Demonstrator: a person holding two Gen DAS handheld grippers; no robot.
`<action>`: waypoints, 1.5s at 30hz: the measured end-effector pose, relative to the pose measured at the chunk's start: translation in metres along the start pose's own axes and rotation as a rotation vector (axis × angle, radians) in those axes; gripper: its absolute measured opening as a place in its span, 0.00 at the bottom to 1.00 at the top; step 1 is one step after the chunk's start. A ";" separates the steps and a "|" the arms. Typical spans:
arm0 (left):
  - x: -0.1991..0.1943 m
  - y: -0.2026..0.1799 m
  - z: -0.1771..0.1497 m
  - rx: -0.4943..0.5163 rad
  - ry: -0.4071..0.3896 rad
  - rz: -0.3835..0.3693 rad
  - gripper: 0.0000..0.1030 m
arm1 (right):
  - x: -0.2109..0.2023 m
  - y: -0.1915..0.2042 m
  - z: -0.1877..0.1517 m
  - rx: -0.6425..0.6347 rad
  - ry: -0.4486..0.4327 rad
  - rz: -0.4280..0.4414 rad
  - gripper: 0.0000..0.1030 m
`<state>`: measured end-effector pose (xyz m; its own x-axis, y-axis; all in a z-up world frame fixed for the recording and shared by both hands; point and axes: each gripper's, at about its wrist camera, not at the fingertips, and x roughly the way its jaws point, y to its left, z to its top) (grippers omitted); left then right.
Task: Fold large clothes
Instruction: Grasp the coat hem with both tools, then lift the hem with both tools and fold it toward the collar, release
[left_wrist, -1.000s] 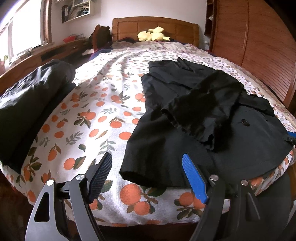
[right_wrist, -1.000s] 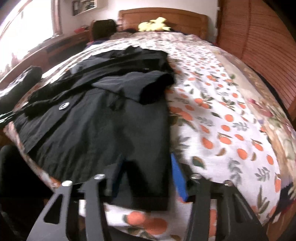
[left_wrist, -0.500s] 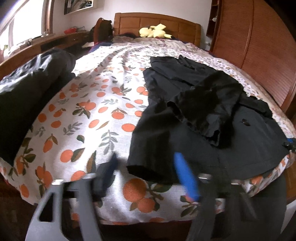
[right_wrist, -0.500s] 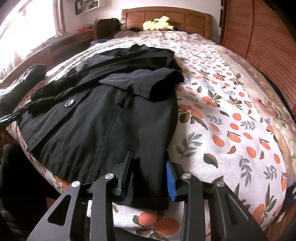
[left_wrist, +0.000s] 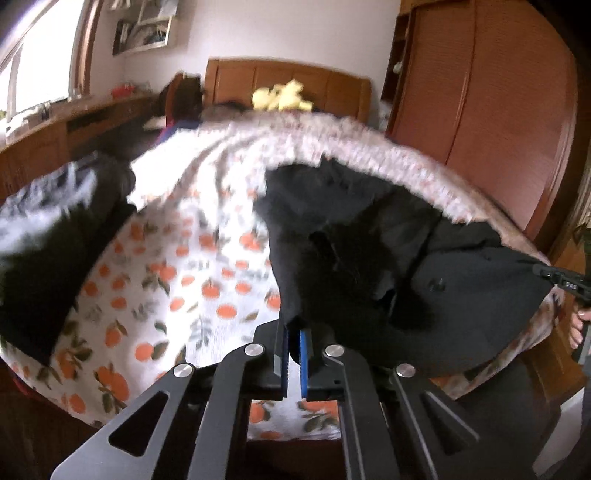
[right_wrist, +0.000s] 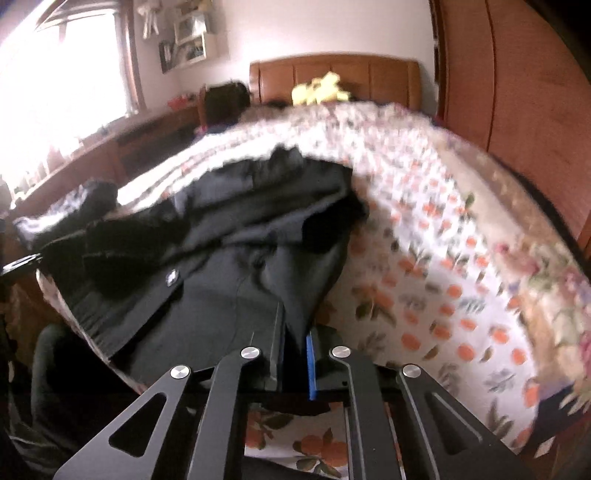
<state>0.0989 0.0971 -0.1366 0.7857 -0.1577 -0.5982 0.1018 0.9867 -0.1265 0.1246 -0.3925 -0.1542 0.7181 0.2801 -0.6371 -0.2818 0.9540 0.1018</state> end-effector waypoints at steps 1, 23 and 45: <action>-0.011 -0.004 0.005 0.003 -0.022 -0.002 0.04 | -0.012 0.004 0.006 -0.008 -0.024 -0.003 0.07; -0.170 -0.058 0.025 0.075 -0.223 -0.020 0.04 | -0.129 0.001 0.003 -0.026 -0.186 0.035 0.07; 0.037 -0.014 0.179 0.066 -0.284 0.117 0.04 | 0.080 -0.042 0.151 -0.090 -0.237 -0.016 0.07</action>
<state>0.2362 0.0839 -0.0151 0.9323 -0.0350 -0.3599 0.0327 0.9994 -0.0125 0.2900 -0.3942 -0.0941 0.8488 0.2926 -0.4403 -0.3176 0.9481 0.0178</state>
